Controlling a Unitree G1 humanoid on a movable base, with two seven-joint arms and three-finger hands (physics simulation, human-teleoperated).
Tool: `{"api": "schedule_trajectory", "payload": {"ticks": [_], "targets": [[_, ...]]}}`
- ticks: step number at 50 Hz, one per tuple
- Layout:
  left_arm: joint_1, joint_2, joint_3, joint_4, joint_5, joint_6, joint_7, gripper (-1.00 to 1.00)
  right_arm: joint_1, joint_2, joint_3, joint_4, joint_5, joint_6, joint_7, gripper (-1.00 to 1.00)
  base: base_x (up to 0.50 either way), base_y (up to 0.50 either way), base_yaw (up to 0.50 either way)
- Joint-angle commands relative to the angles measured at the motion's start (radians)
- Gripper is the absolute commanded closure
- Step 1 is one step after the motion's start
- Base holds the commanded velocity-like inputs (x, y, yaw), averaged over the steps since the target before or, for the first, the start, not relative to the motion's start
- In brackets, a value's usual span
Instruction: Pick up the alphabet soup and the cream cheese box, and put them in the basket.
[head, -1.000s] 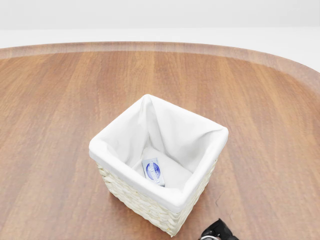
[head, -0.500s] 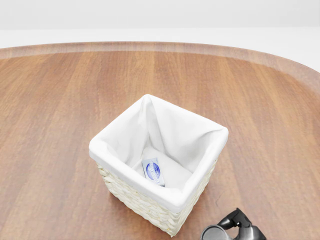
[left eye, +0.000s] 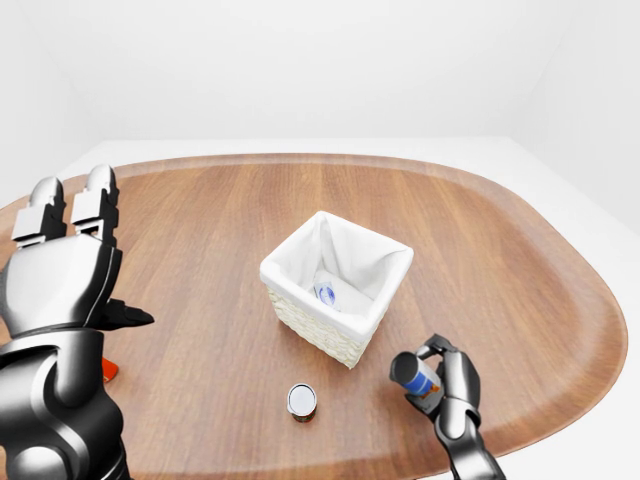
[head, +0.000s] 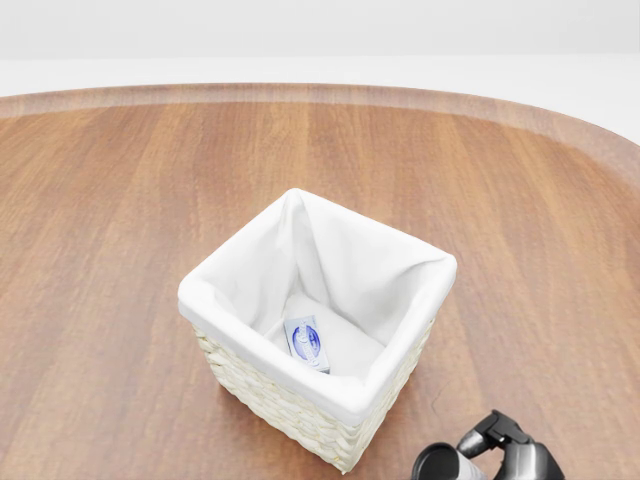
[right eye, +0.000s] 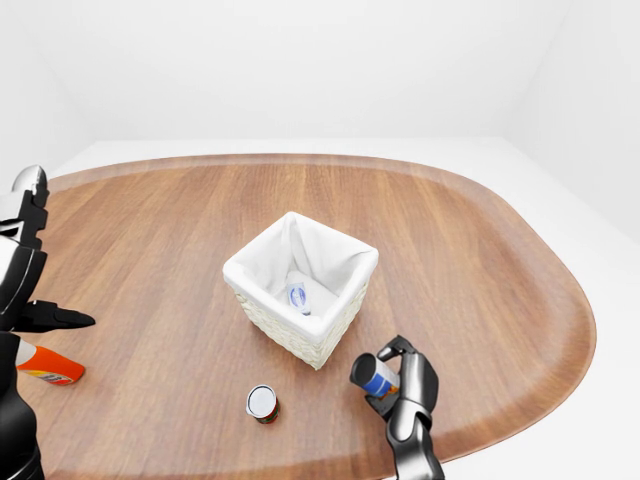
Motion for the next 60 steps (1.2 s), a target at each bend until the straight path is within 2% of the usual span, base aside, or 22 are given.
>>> {"api": "schedule_trajectory", "payload": {"ticks": [1,16,25,36,39,43,46,47,50,56,60], "targets": [[0.005,-0.003,-0.002,0.008,0.001,0.000,0.003,-1.00,-0.008,-0.002,-0.020,-0.035,0.022,0.000,0.000,1.00,0.00,0.00,0.00],[0.005,-0.005,-0.004,0.008,0.010,0.000,-0.007,-1.00,-0.012,-0.009,-0.074,-0.111,0.082,0.000,0.011,1.00,0.00,0.00,0.00],[0.007,-0.009,-0.008,0.023,0.006,0.000,0.010,-1.00,0.010,0.003,-0.097,-0.253,0.118,0.000,0.058,1.00,0.00,0.00,0.00],[0.008,-0.005,-0.005,0.012,0.012,0.000,-0.007,-1.00,0.015,0.021,-0.111,-0.429,0.120,0.000,0.115,1.00,0.00,0.00,0.00],[0.008,-0.007,-0.007,0.020,0.009,0.000,0.002,-1.00,0.013,0.028,-0.108,-0.486,0.114,0.039,0.132,1.00,0.00,0.00,0.00],[0.006,-0.005,-0.008,0.014,0.014,0.000,-0.008,-1.00,-0.002,0.030,-0.108,-0.518,0.115,0.074,0.144,1.00,0.00,0.00,0.00],[0.007,-0.006,-0.006,0.013,0.011,0.000,-0.006,-1.00,-0.024,0.024,-0.112,-0.509,0.122,0.087,0.144,1.00,0.00,0.00,0.00],[0.007,-0.007,-0.005,0.012,0.010,0.000,-0.005,-1.00,-0.026,0.025,-0.110,-0.523,0.120,0.101,0.147,1.00,0.00,0.00,0.00],[0.007,-0.007,-0.006,0.011,0.012,0.000,-0.007,-1.00,-0.039,0.022,-0.107,-0.522,0.119,0.110,0.147,1.00,0.00,0.00,0.00],[0.006,-0.007,-0.003,0.006,0.012,0.000,-0.010,-1.00,-0.076,0.021,-0.104,-0.554,0.132,0.174,0.162,1.00,0.00,0.00,0.00],[0.006,-0.007,-0.004,0.008,0.011,0.000,-0.008,-1.00,-0.097,0.020,-0.090,-0.576,0.125,0.174,0.166,1.00,0.00,0.00,0.00]]}}
